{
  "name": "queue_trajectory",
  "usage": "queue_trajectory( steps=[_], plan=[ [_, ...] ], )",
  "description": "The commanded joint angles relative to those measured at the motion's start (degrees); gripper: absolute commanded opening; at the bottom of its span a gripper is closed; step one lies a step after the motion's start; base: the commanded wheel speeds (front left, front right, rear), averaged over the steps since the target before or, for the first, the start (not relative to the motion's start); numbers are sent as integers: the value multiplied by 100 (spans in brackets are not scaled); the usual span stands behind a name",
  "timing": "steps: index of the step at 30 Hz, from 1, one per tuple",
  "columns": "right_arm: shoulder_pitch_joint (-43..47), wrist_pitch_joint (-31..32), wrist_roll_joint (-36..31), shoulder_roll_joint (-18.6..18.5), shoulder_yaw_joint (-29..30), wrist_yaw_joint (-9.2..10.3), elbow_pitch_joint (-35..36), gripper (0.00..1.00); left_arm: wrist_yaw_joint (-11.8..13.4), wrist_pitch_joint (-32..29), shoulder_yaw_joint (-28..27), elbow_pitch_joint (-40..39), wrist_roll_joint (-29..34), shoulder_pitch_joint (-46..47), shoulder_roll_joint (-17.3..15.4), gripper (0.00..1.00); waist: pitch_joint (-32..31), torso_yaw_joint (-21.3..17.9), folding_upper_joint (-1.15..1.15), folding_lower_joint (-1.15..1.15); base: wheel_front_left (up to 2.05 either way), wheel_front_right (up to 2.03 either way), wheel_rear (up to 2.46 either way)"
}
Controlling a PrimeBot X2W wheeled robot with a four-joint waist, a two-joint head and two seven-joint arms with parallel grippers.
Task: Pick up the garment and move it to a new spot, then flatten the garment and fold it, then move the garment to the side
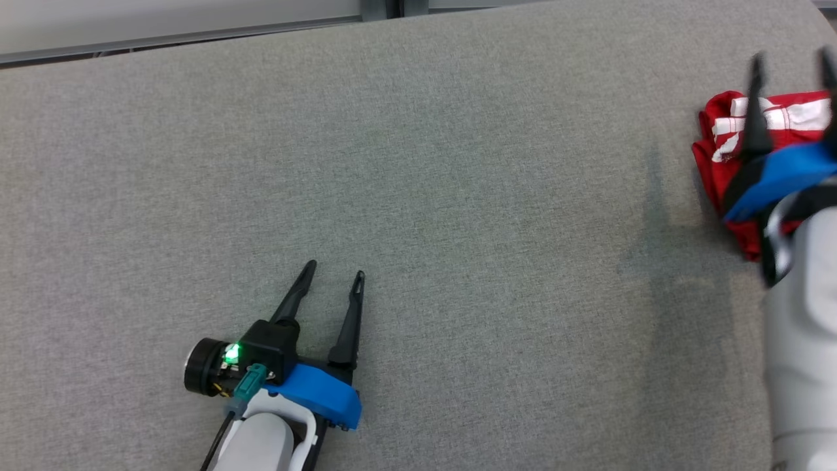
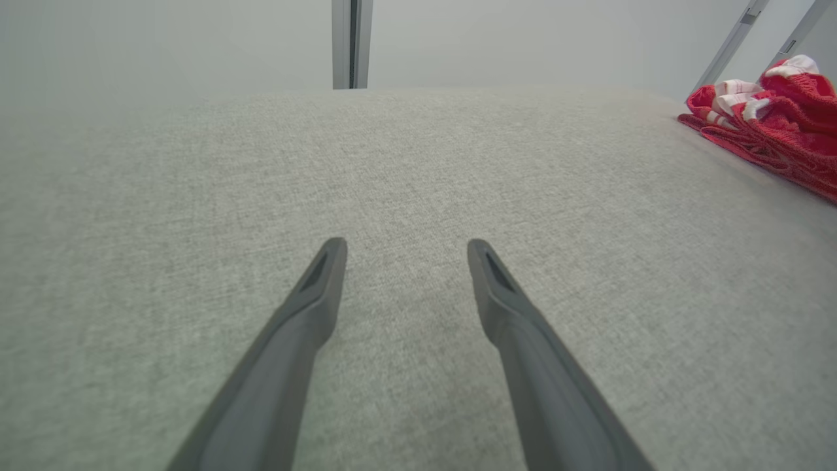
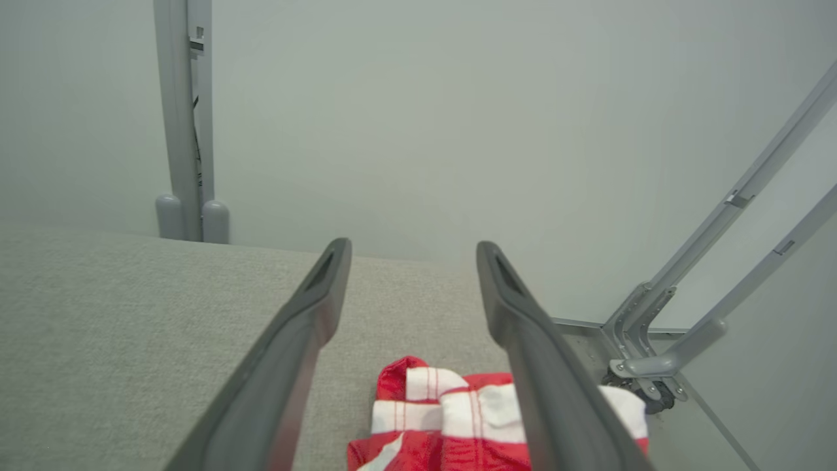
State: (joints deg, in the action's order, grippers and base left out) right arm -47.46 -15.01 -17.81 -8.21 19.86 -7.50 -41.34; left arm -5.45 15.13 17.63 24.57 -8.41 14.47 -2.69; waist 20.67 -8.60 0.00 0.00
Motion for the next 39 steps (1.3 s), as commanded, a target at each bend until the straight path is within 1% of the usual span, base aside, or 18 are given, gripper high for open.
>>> queue_trajectory(
  steps=[1, 5, 8, 16, 25, 33, 39],
  plan=[
    [351, -15, 212, 114, -239, 2, 203, 100, 52, 0, -61, -26, 10, 101, -36, 100, -37, 14, 0, 0, 0, 0, 0],
    [1081, -17, 847, 396, -820, 2, 708, 100, 149, 2, -196, -90, 8, 89, -27, 100, -141, 97, 0, 0, 0, 0, 0],
    [1533, -19, 1193, 491, -1147, 2, 923, 100, 231, 6, -337, -136, -4, 32, -24, 100, -223, 178, 0, 0, 0, 0, 0],
    [2368, -19, 2027, 525, -1832, 2, 1016, 100, 449, 6, -713, -222, -110, -178, -24, 100, -471, 460, 0, 0, 0, 0, 0],
    [2799, -19, 2366, 525, -2121, 2, 1060, 100, 622, 6, -1089, -217, -220, -463, -23, 100, -824, 770, 0, 0, 0, 0, 0],
    [3028, -19, 2535, 525, -2238, 2, 1062, 100, 670, 6, -1273, -154, -288, -710, -21, 100, -1106, 901, 0, 0, 0, 0, 0],
    [3249, -19, 2658, 525, -2295, 2, 1072, 100, 551, 6, -1344, -160, -411, -895, -22, 100, -1365, 931, 0, 0, 0, 0, 0]
  ],
)
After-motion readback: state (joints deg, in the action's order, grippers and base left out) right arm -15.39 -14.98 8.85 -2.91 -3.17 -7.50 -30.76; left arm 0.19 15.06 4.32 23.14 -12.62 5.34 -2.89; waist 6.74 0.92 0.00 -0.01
